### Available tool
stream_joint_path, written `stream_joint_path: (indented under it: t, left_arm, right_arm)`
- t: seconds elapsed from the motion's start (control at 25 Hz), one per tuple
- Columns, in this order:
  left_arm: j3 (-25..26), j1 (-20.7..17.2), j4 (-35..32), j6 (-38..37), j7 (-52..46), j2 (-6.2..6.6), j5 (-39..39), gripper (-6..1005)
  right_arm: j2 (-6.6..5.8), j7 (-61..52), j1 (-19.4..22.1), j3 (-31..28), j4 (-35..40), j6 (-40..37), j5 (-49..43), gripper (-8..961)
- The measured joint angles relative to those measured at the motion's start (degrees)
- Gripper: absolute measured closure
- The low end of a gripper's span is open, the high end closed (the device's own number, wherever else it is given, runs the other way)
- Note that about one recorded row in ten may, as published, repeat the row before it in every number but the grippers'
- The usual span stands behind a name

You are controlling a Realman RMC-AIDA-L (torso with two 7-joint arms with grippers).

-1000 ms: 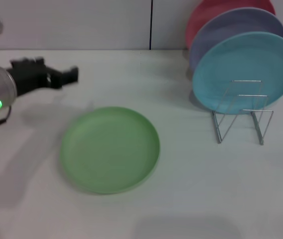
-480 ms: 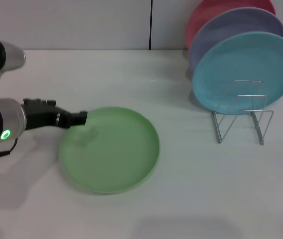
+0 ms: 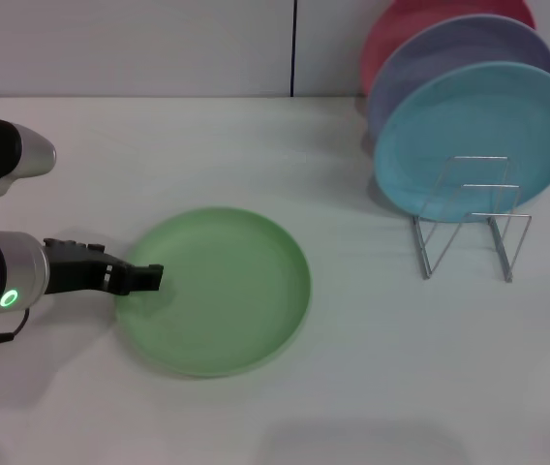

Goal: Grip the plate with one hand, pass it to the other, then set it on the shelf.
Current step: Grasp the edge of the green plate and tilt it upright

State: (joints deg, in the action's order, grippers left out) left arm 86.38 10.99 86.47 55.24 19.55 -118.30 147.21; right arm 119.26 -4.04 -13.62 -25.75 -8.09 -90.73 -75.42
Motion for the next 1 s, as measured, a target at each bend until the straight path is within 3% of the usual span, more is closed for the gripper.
stream_joint_path:
  t: [1.0]
  left_arm:
    - [0.7, 2.3, -6.8, 0.1, 0.0, 0.00, 0.8, 175]
  right_arm:
    - [0.00, -0.1, -0.1, 1.6, -0.1, -0.1, 0.0, 155]
